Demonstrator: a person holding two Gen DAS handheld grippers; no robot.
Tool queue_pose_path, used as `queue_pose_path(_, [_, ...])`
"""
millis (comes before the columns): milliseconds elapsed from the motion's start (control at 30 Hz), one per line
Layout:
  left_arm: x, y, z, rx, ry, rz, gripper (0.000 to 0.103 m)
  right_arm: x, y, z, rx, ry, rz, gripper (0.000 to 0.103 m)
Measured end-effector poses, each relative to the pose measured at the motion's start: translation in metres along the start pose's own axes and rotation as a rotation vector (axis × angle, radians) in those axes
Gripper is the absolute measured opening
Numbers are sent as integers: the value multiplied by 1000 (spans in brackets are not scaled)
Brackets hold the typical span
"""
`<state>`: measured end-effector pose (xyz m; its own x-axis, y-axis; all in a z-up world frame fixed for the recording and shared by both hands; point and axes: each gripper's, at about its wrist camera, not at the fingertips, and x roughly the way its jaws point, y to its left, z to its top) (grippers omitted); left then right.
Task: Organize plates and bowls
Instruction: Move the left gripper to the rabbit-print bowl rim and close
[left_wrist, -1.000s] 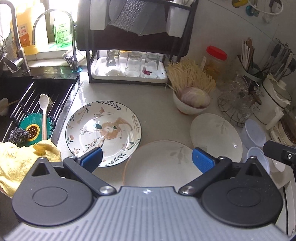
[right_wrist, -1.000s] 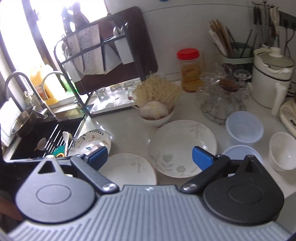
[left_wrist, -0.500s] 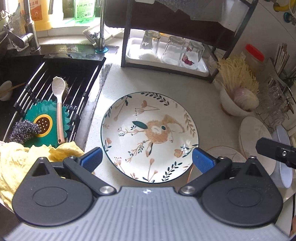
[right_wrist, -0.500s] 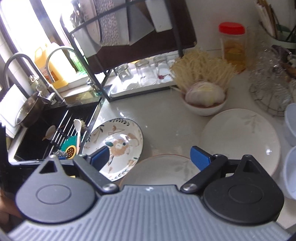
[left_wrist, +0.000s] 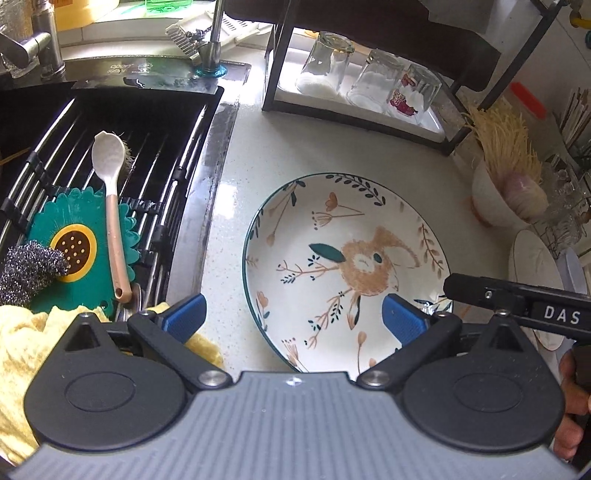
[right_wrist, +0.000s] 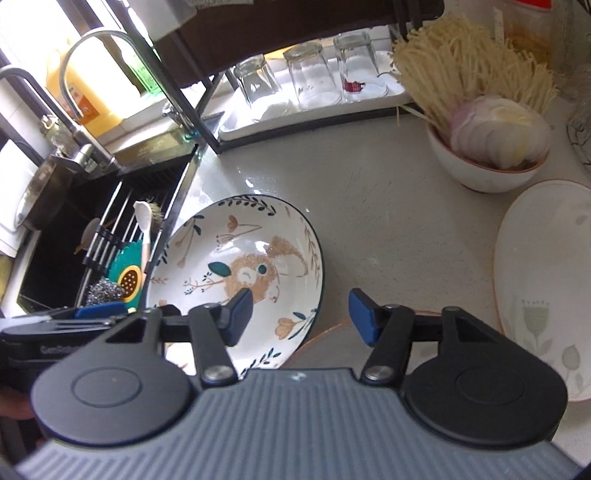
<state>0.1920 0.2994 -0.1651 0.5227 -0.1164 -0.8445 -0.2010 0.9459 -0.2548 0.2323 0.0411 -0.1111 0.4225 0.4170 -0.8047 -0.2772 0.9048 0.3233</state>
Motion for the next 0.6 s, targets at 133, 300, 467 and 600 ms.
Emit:
queue_pose_path(133, [14,7,8,9,24,-12,91,13,3,5,-5,-5,-23,57])
queue_pose_path(300, [28,13,17,16,44,0,79,26,-5,11,52,16,-14,57])
queue_pose_path(467, [34,20,22,6,26,20,66,39,-4,12,56,47,-60,35])
queue_pose_path(600, [35,24,26,-13,16,8,55,45,-7,11,102,60,-39,31])
